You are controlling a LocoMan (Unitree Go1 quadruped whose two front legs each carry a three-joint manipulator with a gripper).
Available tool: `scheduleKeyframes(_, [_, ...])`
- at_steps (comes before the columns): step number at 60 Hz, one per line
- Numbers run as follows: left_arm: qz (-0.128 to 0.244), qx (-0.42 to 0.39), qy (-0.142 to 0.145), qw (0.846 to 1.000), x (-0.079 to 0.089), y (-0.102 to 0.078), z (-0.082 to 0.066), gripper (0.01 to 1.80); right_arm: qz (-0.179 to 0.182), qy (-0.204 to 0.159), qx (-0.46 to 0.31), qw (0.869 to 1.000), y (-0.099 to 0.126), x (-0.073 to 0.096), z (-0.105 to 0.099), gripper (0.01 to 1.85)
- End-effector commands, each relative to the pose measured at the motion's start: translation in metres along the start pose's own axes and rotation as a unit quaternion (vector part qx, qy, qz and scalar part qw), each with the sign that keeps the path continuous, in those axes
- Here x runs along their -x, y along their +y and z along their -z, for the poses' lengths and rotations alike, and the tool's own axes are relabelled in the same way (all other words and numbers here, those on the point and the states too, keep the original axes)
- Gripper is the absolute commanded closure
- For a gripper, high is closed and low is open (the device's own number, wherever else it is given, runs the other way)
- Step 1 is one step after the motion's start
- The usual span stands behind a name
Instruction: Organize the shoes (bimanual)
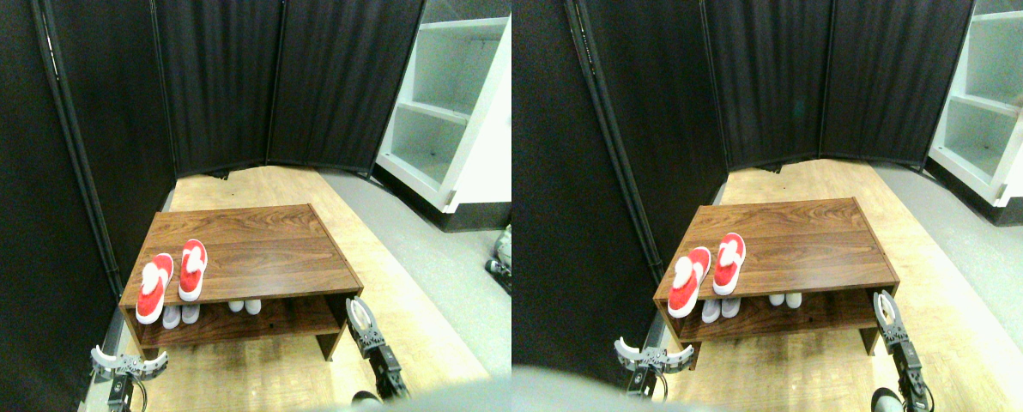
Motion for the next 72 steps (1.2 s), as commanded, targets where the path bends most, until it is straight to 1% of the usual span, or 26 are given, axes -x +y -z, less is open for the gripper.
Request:
scheduleKeyframes(1, [0.005,0.009,-0.006,1.000,-0.013,-0.001,0.001,0.29,-0.023,-0.001,0.008,1.000,0.007,-0.001,-0.002,1.85])
scheduleKeyframes(5, [0.006,0.013,-0.004,1.000,-0.018,-0.001,0.002,0.27,-0.021,-0.003,0.006,1.000,0.007,-0.001,-0.003,1.85])
scheduleKeyframes(6, [0.006,0.019,0.000,1.000,-0.024,0.000,0.001,0.30,-0.019,-0.004,0.004,1.000,0.007,0.000,-0.003,1.85])
scheduleKeyframes(9, [0.009,0.023,0.008,1.000,-0.028,0.001,0.001,0.29,-0.017,-0.005,0.002,1.000,0.007,0.000,-0.003,1.85])
scheduleKeyframes(11, [0.015,0.020,0.014,1.000,-0.034,0.002,0.000,0.32,-0.019,-0.003,0.001,1.000,0.006,0.001,-0.004,1.85])
scheduleKeyframes(14, [0.020,0.012,0.014,1.000,-0.042,0.003,0.000,0.31,-0.017,-0.005,-0.003,1.000,0.006,0.001,-0.005,1.85])
scheduleKeyframes(16, [0.021,0.010,0.014,1.000,-0.043,0.003,0.000,0.30,-0.017,-0.006,-0.003,1.000,0.006,0.001,-0.005,1.85])
scheduleKeyframes(18, [0.022,0.008,0.010,1.000,-0.049,0.003,0.001,0.29,-0.018,-0.006,-0.003,1.000,0.006,0.001,-0.005,1.85])
scheduleKeyframes(23, [0.025,0.000,0.011,1.000,-0.061,0.003,0.001,0.27,-0.023,-0.004,0.003,1.000,0.006,0.001,-0.006,1.85])
scheduleKeyframes(29, [0.025,0.014,0.013,0.999,-0.072,0.001,0.002,0.26,-0.026,-0.002,0.005,1.000,0.006,0.002,-0.007,1.85])
scheduleKeyframes(31, [0.023,0.026,0.013,0.999,-0.078,0.001,0.004,0.29,-0.026,-0.004,0.004,1.000,0.005,0.002,-0.008,1.85])
scheduleKeyframes(34, [0.018,0.028,0.008,0.999,-0.085,0.002,0.007,0.27,-0.025,-0.008,0.005,1.000,0.006,0.002,-0.010,1.85])
scheduleKeyframes(36, [0.018,0.031,0.006,0.999,-0.087,0.002,0.007,0.28,-0.025,-0.008,0.006,1.000,0.006,0.002,-0.010,1.85])
scheduleKeyframes(39, [0.022,0.042,0.005,0.999,-0.094,0.003,0.011,0.34,-0.030,-0.007,0.000,1.000,0.006,0.002,-0.012,1.85])
scheduleKeyframes(44, [0.014,0.042,0.003,0.999,-0.100,0.006,0.016,0.31,-0.029,-0.009,0.004,1.000,0.006,0.003,-0.015,1.85])
scheduleKeyframes(49, [0.007,0.046,0.011,0.999,-0.105,0.009,0.020,0.32,-0.031,-0.011,0.010,0.999,0.005,0.002,-0.017,1.85])
scheduleKeyframes(53, [0.004,0.038,0.014,0.999,-0.108,0.011,0.021,0.31,-0.030,-0.011,0.008,0.999,0.004,0.002,-0.018,1.85])
scheduleKeyframes(59, [-0.002,0.036,0.006,0.999,-0.111,0.014,0.024,0.30,-0.029,-0.013,0.010,0.999,0.004,0.002,-0.019,1.85])
scheduleKeyframes(62, [0.001,0.042,0.004,0.999,-0.108,0.015,0.024,0.35,-0.030,-0.013,0.008,0.999,0.004,0.001,-0.020,1.85])
scheduleKeyframes(64, [0.008,0.041,0.007,0.999,-0.103,0.012,0.023,0.40,-0.031,-0.013,0.009,0.999,0.004,0.000,-0.021,1.85])
scheduleKeyframes(66, [0.010,0.039,0.009,0.999,-0.101,0.012,0.023,0.41,-0.030,-0.014,0.009,0.999,0.003,0.000,-0.021,1.85])
scheduleKeyframes(67, [0.017,0.036,0.012,0.999,-0.094,0.009,0.021,0.38,-0.030,-0.015,0.008,0.999,0.003,-0.001,-0.021,1.85])
scheduleKeyframes(68, [0.017,0.036,0.012,0.999,-0.094,0.009,0.021,0.38,-0.030,-0.015,0.008,0.999,0.003,-0.001,-0.021,1.85])
scheduleKeyframes(70, [0.023,0.032,0.011,0.999,-0.087,0.005,0.020,0.37,-0.032,-0.013,0.009,0.999,0.003,-0.001,-0.021,1.85])
scheduleKeyframes(72, [0.033,0.022,0.014,0.999,-0.076,0.000,0.018,0.37,-0.032,-0.012,0.006,0.999,0.002,-0.002,-0.021,1.85])
